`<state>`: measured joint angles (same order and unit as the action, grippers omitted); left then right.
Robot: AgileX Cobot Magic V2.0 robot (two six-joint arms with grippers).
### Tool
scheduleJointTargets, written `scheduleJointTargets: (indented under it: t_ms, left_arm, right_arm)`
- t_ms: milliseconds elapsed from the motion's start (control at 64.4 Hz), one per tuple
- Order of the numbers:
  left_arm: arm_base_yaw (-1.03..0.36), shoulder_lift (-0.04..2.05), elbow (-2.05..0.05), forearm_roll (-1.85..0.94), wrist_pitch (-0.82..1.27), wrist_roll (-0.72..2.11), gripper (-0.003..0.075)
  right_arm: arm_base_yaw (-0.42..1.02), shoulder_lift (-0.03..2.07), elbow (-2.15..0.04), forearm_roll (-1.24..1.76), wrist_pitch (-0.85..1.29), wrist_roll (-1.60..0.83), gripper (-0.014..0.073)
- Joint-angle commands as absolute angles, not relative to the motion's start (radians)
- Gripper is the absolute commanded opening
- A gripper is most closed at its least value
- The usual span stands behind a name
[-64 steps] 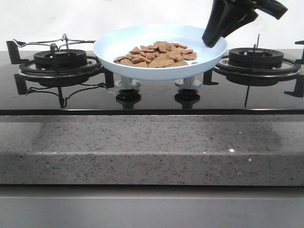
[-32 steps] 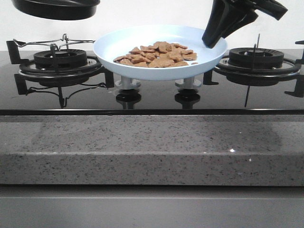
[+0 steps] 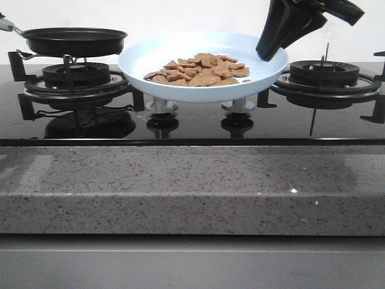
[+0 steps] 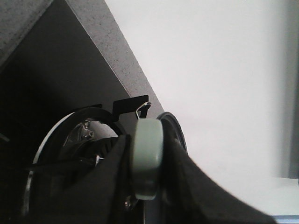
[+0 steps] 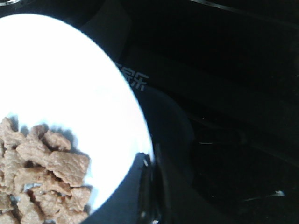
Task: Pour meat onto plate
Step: 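Lower the empty pan back onto its burner with the left gripper, then release the pan handle and withdraw the left gripper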
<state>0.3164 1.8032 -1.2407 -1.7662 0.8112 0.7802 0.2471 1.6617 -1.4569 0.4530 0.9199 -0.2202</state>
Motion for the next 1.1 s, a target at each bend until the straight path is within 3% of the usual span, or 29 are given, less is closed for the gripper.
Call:
scheduleJointTargets:
  t_ms: [0, 109, 202, 388, 466, 777, 886, 1088]
  left_arm:
    - [0.317, 1.759, -1.275, -1.864, 0.838, 0.783, -0.0020]
    - [0.317, 1.759, -1.275, -1.862, 0.831, 0.783, 0.0013]
    - [0.317, 1.759, -1.275, -1.850, 0.831, 0.783, 0.0146]
    - [0.317, 1.759, -1.275, -1.791, 0.853, 0.783, 0.0512]
    - [0.317, 1.759, -1.275, -1.767, 0.877, 0.783, 0.0557]
    - [0.317, 1.757, -1.275, -1.601, 1.039, 0.768, 0.0524]
    - [0.317, 1.757, -1.275, -1.575, 1.077, 0.746, 0.0414]
    - [0.317, 1.757, -1.275, -1.575, 1.128, 0.746, 0.0062]
  right_arm:
    - [0.249, 1.616, -1.484, 0.490, 0.879, -0.228, -0.0069]
    - [0.249, 1.616, -1.484, 0.490, 0.879, -0.228, -0.0069]
    - [0.249, 1.616, -1.484, 0.490, 0.879, -0.228, -0.0069]
    - [0.249, 1.616, -1.484, 0.490, 0.879, -0.228, -0.0069]
    - [0.249, 1.616, -1.484, 0.490, 0.879, -0.228, -0.0069]
    - [0.249, 1.616, -1.484, 0.490, 0.879, -0.228, -0.0069]
    - [0.249, 1.616, -1.484, 0.490, 0.879, -0.228, -0.0069]
    - [0.249, 1.616, -1.484, 0.490, 0.879, -0.228, -0.0069]
